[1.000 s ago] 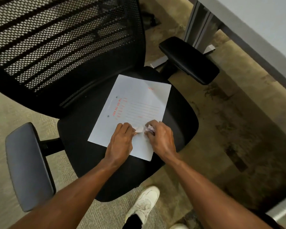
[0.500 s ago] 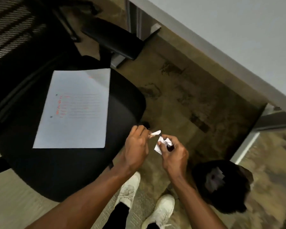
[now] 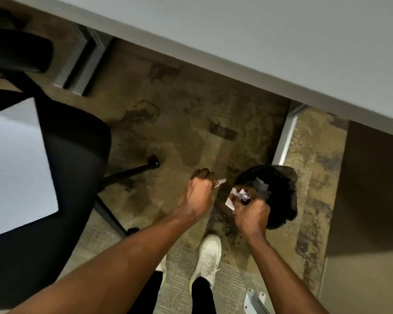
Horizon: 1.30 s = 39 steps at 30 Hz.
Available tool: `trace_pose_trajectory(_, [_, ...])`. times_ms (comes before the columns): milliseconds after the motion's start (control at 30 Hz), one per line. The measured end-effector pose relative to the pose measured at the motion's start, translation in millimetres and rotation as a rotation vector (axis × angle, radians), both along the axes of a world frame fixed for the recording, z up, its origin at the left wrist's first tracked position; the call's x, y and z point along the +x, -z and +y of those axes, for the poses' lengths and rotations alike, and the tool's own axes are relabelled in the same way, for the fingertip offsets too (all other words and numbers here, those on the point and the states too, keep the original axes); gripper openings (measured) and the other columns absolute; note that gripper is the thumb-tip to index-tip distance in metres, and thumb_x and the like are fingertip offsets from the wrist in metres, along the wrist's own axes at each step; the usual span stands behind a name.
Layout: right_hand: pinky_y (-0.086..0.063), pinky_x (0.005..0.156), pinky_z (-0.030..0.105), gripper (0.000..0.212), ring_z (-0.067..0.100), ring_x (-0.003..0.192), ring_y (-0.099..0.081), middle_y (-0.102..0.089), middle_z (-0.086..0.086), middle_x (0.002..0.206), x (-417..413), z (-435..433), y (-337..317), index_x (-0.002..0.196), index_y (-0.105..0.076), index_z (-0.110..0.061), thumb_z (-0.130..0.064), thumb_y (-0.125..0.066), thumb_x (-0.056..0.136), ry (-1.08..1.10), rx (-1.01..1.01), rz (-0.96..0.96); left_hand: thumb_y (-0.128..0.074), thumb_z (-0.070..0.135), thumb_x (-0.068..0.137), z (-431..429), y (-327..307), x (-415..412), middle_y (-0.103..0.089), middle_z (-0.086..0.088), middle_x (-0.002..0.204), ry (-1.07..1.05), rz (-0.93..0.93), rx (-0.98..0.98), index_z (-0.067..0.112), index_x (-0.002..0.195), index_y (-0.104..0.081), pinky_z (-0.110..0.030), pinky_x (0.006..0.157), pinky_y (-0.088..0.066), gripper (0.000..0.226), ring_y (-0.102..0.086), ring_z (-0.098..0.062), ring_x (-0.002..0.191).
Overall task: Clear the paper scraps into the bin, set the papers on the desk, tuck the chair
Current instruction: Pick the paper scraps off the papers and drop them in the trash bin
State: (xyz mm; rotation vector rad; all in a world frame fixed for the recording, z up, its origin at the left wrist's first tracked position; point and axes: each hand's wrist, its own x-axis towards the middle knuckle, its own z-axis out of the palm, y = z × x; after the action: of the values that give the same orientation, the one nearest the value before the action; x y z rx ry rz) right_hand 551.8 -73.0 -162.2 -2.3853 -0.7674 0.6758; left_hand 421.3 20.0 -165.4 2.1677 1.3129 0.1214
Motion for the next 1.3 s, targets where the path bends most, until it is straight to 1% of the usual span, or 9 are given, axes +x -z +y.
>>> trace_pose_trajectory(233, [-0.047, 0.075, 0.029, 0.021, 0.036, 0.096, -0.074, -0.080, 0.015, 0.102, 72.0, -55.6, 28.1, 0.107, -0.079, -0.007, -0.019, -0.082, 0.090, 0.168, -0.045, 0.043, -0.049, 0.015, 0.101, -34.6, 18.5, 88.0, -0.063, -0.012, 0.133, 0.202, 0.059, -0.150, 0.010, 0.127, -0.067, -0.035, 0.103, -0.042, 0.032, -0.057, -0.030, 0.127])
trace_pose_trajectory(500, [-0.058, 0.089, 0.043, 0.027, 0.039, 0.107, -0.071, -0.075, 0.017, 0.117, 138.6, -79.0, 49.3, 0.119, -0.073, -0.013, -0.021, -0.077, 0.094, 0.135, -0.141, 0.041, -0.059, 0.015, 0.101, -58.3, 18.7, 163.0, -0.065, -0.019, 0.142, 0.165, -0.001, -0.278, 0.001, 0.133, -0.067, -0.031, 0.109, -0.044, 0.036, -0.059, -0.034, 0.134])
trace_pose_trajectory(667, [-0.060, 0.097, 0.048, 0.050, 0.035, 0.117, -0.070, -0.072, 0.011, 0.133, 166.4, -75.5, 56.9, 0.143, -0.061, -0.026, -0.022, -0.075, 0.096, 0.185, -0.132, 0.164, -0.065, 0.031, 0.103, -65.1, 28.2, 187.2, -0.073, -0.015, 0.129, 0.021, -0.114, -0.379, 0.006, 0.126, -0.072, -0.027, 0.093, -0.047, 0.035, -0.067, -0.031, 0.121])
trace_pose_trajectory(733, [-0.059, 0.099, 0.054, 0.061, 0.037, 0.123, -0.068, -0.067, 0.011, 0.141, 171.5, -74.0, 59.0, 0.153, -0.050, -0.029, -0.025, -0.074, 0.097, 0.223, -0.139, 0.287, -0.072, 0.033, 0.098, -65.2, 31.6, 190.7, -0.064, -0.013, 0.143, 0.001, -0.124, -0.473, 0.008, 0.142, -0.059, -0.027, 0.107, -0.044, 0.052, -0.059, -0.029, 0.135])
trace_pose_trajectory(833, [-0.059, 0.099, 0.050, 0.073, 0.035, 0.124, -0.067, -0.060, 0.006, 0.151, 171.8, -75.7, 55.8, 0.158, -0.041, -0.034, -0.042, -0.075, 0.095, 0.130, -0.246, 0.144, -0.075, 0.026, 0.095, -67.1, 36.7, 190.9, -0.037, -0.011, 0.168, 0.082, -0.051, -0.568, 0.011, 0.166, -0.020, -0.027, 0.121, -0.031, 0.090, -0.037, -0.029, 0.155])
trace_pose_trajectory(1033, [-0.059, 0.096, 0.046, 0.076, 0.038, 0.123, -0.066, -0.062, 0.010, 0.146, 153.4, -77.8, 53.8, 0.163, -0.032, -0.027, -0.031, -0.070, 0.098, 0.043, -0.235, 0.089, -0.070, 0.030, 0.100, -68.8, 36.6, 176.1, 0.021, -0.012, 0.176, 0.224, 0.007, -0.677, 0.011, 0.164, 0.024, -0.040, 0.135, -0.001, 0.115, 0.016, -0.029, 0.164])
trace_pose_trajectory(1100, [-0.059, 0.096, 0.047, 0.071, 0.036, 0.126, -0.064, -0.061, 0.008, 0.148, 146.1, -75.3, 49.5, 0.161, -0.037, -0.030, -0.027, -0.068, 0.097, 0.044, -0.189, 0.111, -0.067, 0.026, 0.102, -66.7, 34.5, 166.8, 0.015, -0.015, 0.177, 0.243, 0.019, -0.634, 0.008, 0.166, 0.017, -0.037, 0.134, 0.000, 0.107, 0.013, -0.031, 0.164])
trace_pose_trajectory(1167, [-0.058, 0.099, 0.048, 0.066, 0.035, 0.130, -0.062, -0.061, 0.008, 0.149, 138.8, -72.6, 44.7, 0.157, -0.045, -0.029, -0.019, -0.065, 0.095, 0.029, -0.131, 0.111, -0.063, 0.017, 0.101, -62.9, 34.0, 156.5, -0.018, -0.020, 0.174, 0.188, -0.017, -0.547, 0.006, 0.167, -0.015, -0.036, 0.132, -0.018, 0.082, -0.016, -0.035, 0.162])
trace_pose_trajectory(1300, [-0.053, 0.107, 0.049, 0.056, 0.035, 0.135, -0.058, -0.061, 0.014, 0.145, 122.8, -66.0, 40.8, 0.148, -0.055, -0.013, -0.008, -0.065, 0.093, -0.026, -0.119, 0.097, -0.061, 0.016, 0.101, -55.2, 34.5, 124.5, -0.069, -0.014, 0.134, -0.024, -0.032, -0.449, 0.008, 0.126, -0.072, -0.036, 0.106, -0.052, 0.029, -0.063, -0.032, 0.126])
